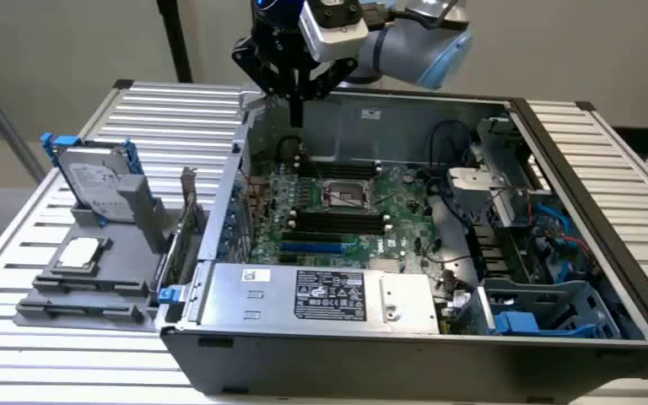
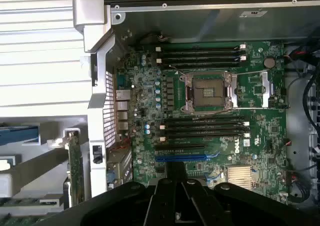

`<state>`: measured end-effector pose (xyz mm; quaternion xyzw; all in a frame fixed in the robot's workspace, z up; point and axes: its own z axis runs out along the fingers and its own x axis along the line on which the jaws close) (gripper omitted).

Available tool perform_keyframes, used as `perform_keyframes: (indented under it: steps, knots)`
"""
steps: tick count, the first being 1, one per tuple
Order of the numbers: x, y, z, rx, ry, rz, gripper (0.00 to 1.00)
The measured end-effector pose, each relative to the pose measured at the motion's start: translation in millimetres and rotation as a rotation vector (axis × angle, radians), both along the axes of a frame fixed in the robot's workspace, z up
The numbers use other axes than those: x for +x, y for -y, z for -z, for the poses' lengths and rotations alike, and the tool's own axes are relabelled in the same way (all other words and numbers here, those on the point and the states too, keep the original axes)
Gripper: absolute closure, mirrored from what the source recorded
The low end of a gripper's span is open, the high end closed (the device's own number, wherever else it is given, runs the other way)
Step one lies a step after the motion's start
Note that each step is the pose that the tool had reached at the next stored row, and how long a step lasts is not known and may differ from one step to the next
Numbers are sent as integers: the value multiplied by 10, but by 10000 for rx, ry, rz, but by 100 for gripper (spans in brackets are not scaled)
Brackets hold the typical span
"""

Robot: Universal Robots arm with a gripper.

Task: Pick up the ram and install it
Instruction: 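Reach for the ram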

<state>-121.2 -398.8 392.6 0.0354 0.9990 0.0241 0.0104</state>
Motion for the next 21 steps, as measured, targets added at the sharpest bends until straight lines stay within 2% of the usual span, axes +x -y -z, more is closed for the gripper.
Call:
perform_keyframes:
  steps: [14,17,21]
  knots:
    - [-7,6,-1,-1,-1,-1,89]
    - [-85,29,0,-1,0,0,89]
    - [-267,77,0,-1,0,0,89]
